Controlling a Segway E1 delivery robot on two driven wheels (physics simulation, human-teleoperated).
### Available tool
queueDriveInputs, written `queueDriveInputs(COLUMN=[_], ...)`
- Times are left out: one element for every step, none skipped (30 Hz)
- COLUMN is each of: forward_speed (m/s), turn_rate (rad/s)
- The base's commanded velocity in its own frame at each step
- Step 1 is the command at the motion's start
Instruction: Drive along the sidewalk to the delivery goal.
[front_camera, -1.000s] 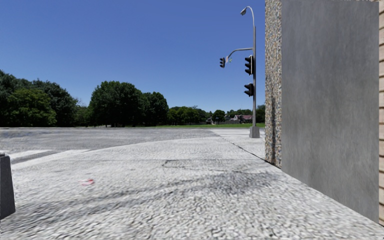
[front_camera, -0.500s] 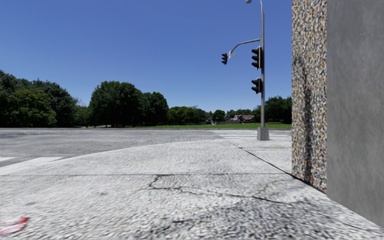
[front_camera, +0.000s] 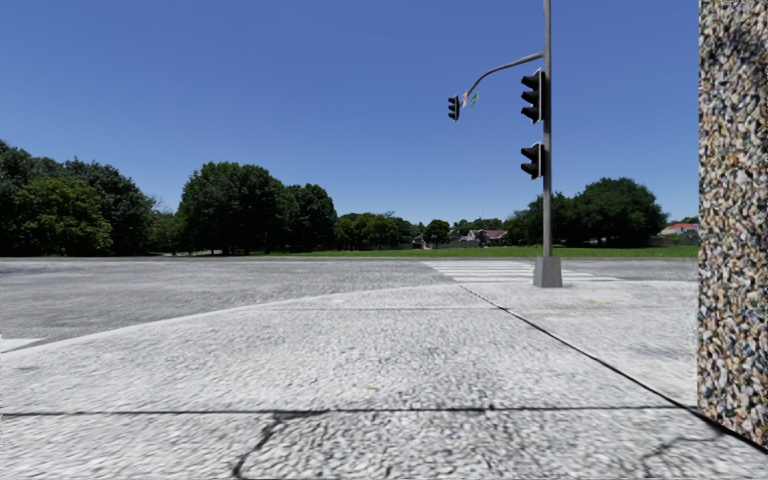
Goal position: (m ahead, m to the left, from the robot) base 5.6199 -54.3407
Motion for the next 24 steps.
queueDriveInputs(forward_speed=[2.00, 2.00, 2.00, 2.00, 2.00, 2.00, 1.96, 1.96, 1.88, 1.84, 1.80, 1.80, 1.79, 1.79, 1.78, 1.78, 1.78, 1.78, 1.78, 1.78, 1.78, 1.78, 1.76, 1.68], turn_rate=[-0.23, -0.32, -0.32, -0.47, -0.52, -0.53, -0.54, -0.54, -0.54, -0.54, -0.54, -0.54, -0.54, -0.54, -0.54, -0.54, -0.54, -0.54, -0.54, -0.54, -0.54, -0.54, -0.54, -0.54])
